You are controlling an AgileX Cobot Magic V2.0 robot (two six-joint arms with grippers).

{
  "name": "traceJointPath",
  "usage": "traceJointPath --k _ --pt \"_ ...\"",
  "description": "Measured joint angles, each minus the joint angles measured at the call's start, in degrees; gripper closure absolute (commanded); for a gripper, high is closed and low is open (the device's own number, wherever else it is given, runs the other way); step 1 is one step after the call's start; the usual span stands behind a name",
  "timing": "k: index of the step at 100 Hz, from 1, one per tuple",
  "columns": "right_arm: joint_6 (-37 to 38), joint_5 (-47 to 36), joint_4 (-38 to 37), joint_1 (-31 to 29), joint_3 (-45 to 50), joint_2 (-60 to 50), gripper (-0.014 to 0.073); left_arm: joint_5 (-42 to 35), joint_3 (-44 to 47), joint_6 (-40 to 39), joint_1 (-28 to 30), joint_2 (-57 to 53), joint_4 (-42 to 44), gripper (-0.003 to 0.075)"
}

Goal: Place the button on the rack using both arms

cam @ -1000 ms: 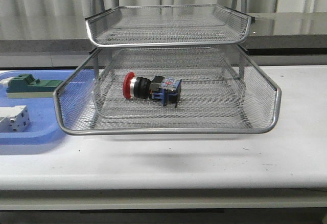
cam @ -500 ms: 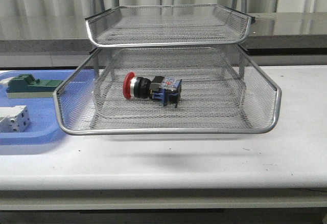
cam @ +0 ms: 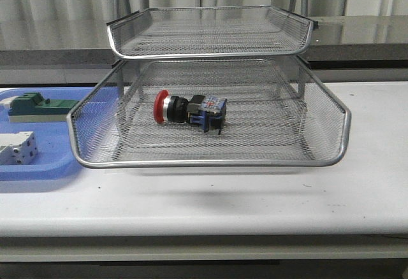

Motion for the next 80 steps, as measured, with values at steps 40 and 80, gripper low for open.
traceJointPath --k 40,80 --pt "0.0 0.0 0.0 0.0 0.0 0.0 0.0662 -13.0 17.8 0.0 0.0 -15.9 -7.3 0.0285" --pt "0.0 0.0 0.0 0.0 0.0 0.0 0.0662 -18.8 21.3 0.0 0.0 -17.4 -9.4 0.0337"
